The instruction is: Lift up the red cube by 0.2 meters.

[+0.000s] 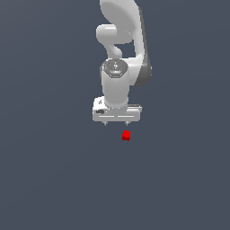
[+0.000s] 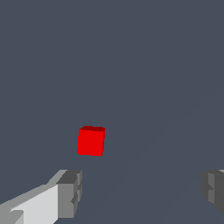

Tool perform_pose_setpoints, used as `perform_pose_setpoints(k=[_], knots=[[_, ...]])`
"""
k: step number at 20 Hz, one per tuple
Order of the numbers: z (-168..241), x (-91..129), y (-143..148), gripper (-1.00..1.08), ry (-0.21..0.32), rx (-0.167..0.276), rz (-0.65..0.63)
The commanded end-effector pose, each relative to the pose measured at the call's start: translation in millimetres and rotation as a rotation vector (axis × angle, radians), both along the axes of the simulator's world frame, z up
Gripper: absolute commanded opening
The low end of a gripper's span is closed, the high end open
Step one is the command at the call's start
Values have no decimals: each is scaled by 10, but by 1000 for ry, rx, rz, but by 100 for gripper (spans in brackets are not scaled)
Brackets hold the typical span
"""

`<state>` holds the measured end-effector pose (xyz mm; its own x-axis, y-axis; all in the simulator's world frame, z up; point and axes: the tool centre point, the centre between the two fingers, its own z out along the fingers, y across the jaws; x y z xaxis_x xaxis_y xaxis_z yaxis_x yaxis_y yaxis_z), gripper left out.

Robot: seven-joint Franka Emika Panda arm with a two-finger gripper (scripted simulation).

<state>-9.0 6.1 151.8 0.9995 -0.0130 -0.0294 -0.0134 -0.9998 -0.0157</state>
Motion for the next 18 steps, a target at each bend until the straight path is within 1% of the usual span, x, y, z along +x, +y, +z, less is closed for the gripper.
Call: perform_pose_setpoints(k=[1, 5, 9, 13, 18], knots=[[0, 0, 0, 100, 0, 0, 0], [-43, -5, 19, 100, -1, 0, -3], [-175, -21, 78, 100, -4, -2, -10], [-401, -43, 178, 100, -9, -5, -24], [-793, -70, 347, 100, -17, -10, -47]])
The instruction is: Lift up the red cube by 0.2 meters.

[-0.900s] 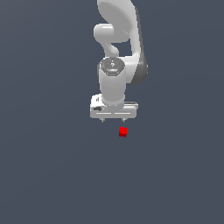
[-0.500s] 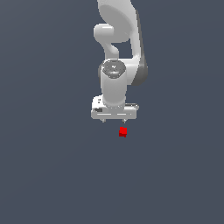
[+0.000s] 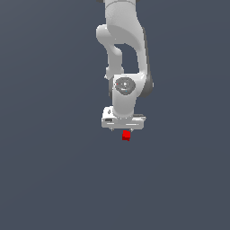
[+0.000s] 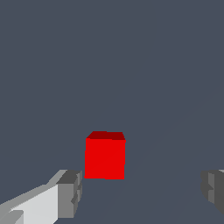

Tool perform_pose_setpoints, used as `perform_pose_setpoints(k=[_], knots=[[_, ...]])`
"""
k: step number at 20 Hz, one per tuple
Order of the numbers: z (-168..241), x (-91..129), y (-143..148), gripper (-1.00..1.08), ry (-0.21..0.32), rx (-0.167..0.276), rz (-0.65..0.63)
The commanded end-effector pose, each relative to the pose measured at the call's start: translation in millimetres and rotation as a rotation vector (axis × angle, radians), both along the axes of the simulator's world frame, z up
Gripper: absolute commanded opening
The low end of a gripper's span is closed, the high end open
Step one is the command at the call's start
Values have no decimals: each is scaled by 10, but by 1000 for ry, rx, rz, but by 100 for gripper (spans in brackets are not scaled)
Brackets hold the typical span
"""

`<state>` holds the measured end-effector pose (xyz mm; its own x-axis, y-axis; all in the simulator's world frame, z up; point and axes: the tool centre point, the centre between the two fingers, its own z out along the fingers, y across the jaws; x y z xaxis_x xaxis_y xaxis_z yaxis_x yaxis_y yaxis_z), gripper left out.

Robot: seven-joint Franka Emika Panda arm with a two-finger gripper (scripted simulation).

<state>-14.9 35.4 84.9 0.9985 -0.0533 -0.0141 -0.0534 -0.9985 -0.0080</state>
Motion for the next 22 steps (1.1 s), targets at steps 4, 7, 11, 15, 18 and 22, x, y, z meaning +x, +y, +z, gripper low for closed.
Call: perform_pose_setpoints(k=[4, 7, 11, 15, 18, 22], knots=[[-391, -17, 167, 100, -8, -5, -23], [-534, -17, 227, 100, -11, -7, -31], [-634, -10, 270, 100, -13, -9, -37], [-649, -3, 275, -100, -14, -9, -38], [-649, -3, 275, -100, -14, -9, -38], [-649, -3, 275, -100, -14, -9, -38]])
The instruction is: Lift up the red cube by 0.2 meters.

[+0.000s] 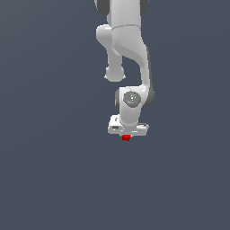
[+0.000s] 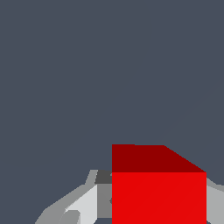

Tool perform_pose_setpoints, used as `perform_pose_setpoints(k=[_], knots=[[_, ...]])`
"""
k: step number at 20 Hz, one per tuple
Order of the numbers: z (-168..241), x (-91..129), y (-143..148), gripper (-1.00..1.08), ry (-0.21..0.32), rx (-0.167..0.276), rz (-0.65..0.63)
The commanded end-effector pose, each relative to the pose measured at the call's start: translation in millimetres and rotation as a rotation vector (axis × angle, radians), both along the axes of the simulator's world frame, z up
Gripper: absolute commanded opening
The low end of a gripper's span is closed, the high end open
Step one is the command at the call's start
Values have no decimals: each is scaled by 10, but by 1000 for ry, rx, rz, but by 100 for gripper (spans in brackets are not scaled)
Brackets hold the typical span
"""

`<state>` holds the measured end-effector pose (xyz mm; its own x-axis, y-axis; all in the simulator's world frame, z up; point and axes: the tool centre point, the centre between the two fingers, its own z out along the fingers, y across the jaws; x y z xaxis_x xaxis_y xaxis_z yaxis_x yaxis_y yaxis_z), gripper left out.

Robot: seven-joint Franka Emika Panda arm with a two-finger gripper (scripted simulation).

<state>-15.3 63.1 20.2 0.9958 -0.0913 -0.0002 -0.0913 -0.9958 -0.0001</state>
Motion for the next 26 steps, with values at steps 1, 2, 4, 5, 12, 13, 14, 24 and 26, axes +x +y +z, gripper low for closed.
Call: perform_pose_setpoints(k=[1, 2, 4, 5, 12, 13, 14, 24, 26], knots=[[-2, 2, -2, -100, 0, 0, 0], [-2, 2, -2, -100, 0, 0, 0], [2, -2, 2, -100, 0, 0, 0], [10, -2, 2, -100, 0, 0, 0], [227, -9, 2, -100, 0, 0, 0], [281, -10, 1, -100, 0, 0, 0], [342, -12, 1, -100, 0, 0, 0], [1247, -28, -1, -100, 0, 0, 0], [1433, -28, -1, -100, 0, 0, 0]])
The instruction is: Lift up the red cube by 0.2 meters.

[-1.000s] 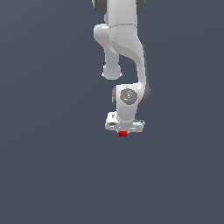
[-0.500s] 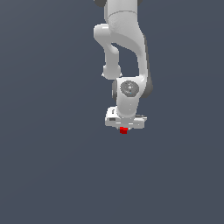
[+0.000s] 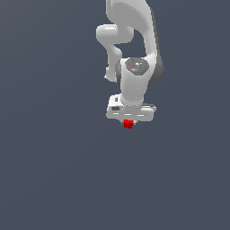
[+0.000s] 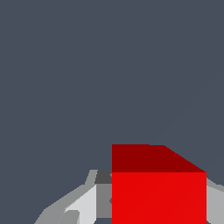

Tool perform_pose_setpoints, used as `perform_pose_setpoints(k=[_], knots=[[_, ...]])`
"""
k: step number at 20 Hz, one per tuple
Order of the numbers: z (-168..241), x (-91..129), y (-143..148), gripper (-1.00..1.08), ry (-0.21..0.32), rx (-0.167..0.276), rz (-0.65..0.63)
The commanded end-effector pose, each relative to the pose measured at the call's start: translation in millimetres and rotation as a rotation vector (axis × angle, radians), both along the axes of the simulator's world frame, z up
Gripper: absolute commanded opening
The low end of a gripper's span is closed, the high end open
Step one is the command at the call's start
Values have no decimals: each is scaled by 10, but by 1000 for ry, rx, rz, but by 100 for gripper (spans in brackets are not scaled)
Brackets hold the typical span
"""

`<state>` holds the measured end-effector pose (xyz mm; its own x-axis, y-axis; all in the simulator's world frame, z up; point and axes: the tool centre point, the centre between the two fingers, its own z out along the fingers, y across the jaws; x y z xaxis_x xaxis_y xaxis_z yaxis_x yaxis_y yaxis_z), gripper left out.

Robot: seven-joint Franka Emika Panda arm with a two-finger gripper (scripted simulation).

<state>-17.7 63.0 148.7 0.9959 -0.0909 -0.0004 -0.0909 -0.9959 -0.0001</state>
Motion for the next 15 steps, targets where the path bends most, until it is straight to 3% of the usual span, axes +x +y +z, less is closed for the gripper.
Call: perform_pose_setpoints(k=[1, 8, 15], knots=[[237, -4, -3, -100, 0, 0, 0], [676, 7, -2, -100, 0, 0, 0], [814, 19, -1, -100, 0, 0, 0]])
